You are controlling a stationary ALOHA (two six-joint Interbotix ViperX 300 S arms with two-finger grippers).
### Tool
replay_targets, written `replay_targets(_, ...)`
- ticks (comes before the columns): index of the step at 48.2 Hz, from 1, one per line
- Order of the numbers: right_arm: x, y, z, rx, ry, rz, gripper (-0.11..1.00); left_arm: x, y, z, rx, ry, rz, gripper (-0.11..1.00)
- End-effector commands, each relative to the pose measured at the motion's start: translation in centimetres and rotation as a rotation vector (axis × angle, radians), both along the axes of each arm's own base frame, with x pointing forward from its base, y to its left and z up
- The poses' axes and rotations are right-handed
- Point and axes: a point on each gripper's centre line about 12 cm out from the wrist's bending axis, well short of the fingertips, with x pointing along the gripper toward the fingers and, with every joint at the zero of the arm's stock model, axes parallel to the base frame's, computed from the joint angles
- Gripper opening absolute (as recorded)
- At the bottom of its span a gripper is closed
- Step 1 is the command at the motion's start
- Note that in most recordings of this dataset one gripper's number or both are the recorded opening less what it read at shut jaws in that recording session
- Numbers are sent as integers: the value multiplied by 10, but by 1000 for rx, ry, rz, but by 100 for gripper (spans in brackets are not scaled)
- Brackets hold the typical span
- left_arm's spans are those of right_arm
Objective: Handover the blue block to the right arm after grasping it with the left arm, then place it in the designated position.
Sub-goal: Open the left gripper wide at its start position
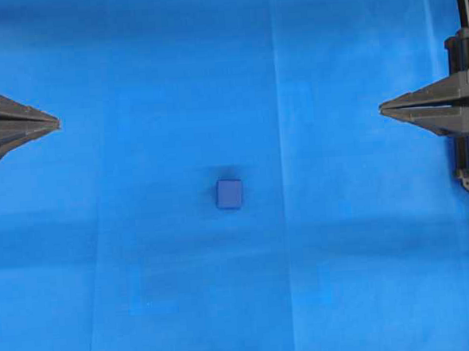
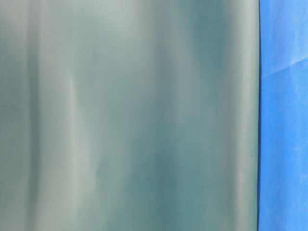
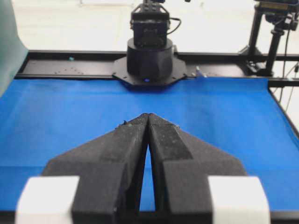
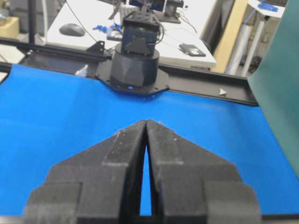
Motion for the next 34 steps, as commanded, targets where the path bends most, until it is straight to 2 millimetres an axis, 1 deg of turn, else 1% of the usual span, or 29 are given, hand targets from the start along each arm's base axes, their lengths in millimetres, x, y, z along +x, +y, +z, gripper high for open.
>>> replay_targets(1,2,1,6,3,-17,2,0,0,0,5,-5,-14,0,0)
replay_targets(7,4,1,4,0,21,3,-6,-2,0,5,0,-8,0,0)
replay_targets(14,4,1,3,3,34,3,-6,-2,0,3,3,15,0,0)
replay_targets(34,4,0,6,7,29,2,-5,-2,0,4,2,6,0,0)
